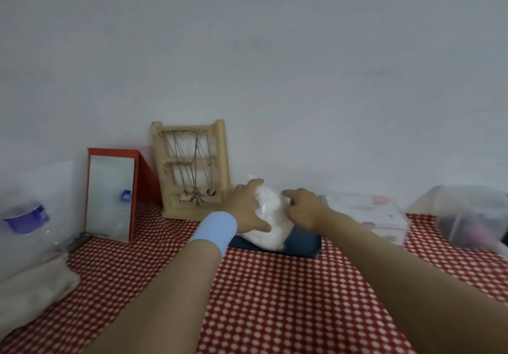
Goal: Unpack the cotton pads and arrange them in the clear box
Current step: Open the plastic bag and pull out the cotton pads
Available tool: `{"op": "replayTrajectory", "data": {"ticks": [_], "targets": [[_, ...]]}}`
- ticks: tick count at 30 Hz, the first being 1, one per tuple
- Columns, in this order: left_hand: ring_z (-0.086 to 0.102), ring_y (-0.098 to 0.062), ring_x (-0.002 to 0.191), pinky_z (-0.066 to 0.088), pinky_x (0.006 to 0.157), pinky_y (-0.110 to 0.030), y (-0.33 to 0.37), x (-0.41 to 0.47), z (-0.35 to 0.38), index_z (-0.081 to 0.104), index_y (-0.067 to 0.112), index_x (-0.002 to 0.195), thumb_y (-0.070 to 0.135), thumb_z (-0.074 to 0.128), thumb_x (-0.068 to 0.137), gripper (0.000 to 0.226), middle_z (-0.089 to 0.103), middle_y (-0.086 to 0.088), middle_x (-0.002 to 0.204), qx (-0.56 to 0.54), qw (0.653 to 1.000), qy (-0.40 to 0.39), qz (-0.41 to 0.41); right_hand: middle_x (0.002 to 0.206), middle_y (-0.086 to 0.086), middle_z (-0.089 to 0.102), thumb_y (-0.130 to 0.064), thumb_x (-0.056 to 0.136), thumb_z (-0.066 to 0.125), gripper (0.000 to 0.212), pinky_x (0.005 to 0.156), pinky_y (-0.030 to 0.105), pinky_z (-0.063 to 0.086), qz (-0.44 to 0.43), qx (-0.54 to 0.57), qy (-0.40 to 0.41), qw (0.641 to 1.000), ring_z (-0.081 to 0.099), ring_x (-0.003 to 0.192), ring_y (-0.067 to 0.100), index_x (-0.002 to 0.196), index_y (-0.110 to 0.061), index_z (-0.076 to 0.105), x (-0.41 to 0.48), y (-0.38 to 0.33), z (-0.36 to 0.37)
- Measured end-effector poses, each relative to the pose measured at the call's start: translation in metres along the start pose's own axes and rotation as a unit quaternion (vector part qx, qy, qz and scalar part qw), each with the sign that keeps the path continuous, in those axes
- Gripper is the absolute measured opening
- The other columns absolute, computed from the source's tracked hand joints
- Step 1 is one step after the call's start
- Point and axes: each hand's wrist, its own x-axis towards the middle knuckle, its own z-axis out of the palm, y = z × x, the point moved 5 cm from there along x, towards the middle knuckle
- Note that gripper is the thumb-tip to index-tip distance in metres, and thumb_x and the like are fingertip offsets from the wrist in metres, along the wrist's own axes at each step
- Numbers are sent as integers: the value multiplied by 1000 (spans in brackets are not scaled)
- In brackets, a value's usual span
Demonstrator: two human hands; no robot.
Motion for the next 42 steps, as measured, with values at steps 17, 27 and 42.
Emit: {"op": "replayTrajectory", "data": {"ticks": [17, 27, 42], "targets": [[58, -11, 88, 45, 70, -21, 78, -77, -10, 47, 25, 120, 17, 61, 96, 29, 58, 3, 107, -210, 960, 180, 28, 86, 11, 75, -19, 90, 72, 16, 47, 17, 42, 73, 181, 30, 980, 61, 67, 16, 92, -5, 79, -98, 7, -59], [33, -14, 49, 29, 48, -24, 100, -23, 10, 36, 16, 61, 45, 60, 94, 50, 33, 1, 55, -101, 992, 77, -17, 72, 14, 64, -24, 88, 76, 22, 53, 26, 41, 90, 340, 45, 935, 51, 62, 16, 85, -2, 79, -72, 45, -57], [65, -18, 70, 47, 62, -23, 96, -26, 20, 71, 4, 77, 37, 75, 85, 34, 77, -15, 86, -137, 988, 41, -65, 63, -1, 69, -25, 88, 76, 19, 47, 16, 44, 63, 265, 39, 962, 55, 50, 3, 81, -8, 79, -81, 45, -43]]}}
